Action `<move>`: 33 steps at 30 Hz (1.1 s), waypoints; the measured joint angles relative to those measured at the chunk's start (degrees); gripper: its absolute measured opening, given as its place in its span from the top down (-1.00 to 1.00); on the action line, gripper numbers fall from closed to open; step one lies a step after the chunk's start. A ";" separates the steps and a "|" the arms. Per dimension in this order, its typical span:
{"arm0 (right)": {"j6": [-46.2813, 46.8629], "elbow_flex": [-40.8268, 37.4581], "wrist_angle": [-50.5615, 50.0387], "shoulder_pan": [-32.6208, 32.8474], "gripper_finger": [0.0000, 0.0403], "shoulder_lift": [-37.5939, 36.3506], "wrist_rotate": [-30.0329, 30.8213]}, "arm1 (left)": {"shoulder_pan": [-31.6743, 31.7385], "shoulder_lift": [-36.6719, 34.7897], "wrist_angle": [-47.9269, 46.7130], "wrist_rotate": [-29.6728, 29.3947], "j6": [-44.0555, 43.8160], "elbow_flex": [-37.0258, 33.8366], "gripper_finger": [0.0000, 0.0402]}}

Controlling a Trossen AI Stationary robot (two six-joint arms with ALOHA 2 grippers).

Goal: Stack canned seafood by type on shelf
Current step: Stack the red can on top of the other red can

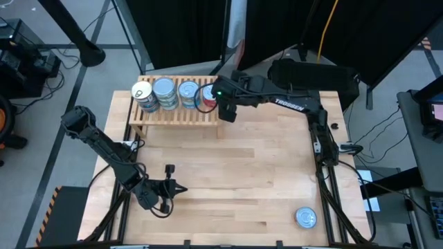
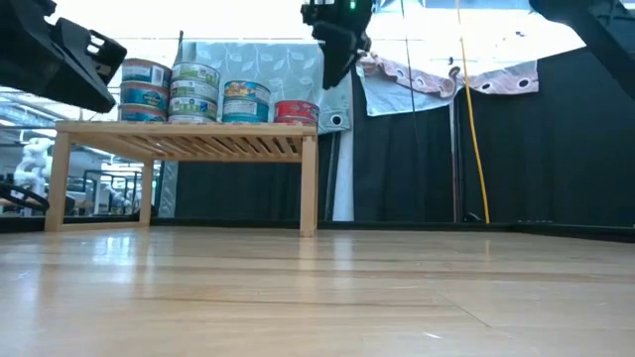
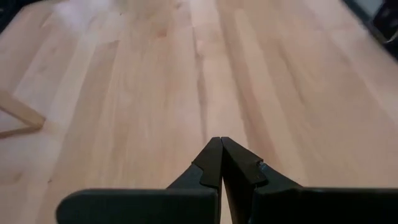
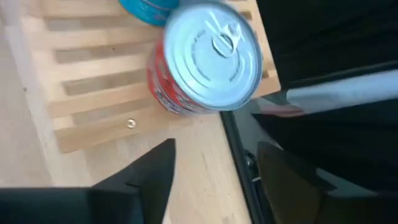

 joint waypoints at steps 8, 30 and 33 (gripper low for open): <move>-1.38 -2.49 3.44 -4.35 0.48 0.28 -4.77 | -1.39 0.00 3.49 -0.72 1.79 0.00 0.95; -2.55 -15.78 16.60 -6.29 1.00 0.87 -6.15 | -1.40 0.00 3.47 -0.85 2.42 0.00 0.95; -2.83 -15.63 18.00 -6.15 0.99 0.76 -6.14 | -1.40 0.00 3.49 -0.87 2.86 0.00 0.95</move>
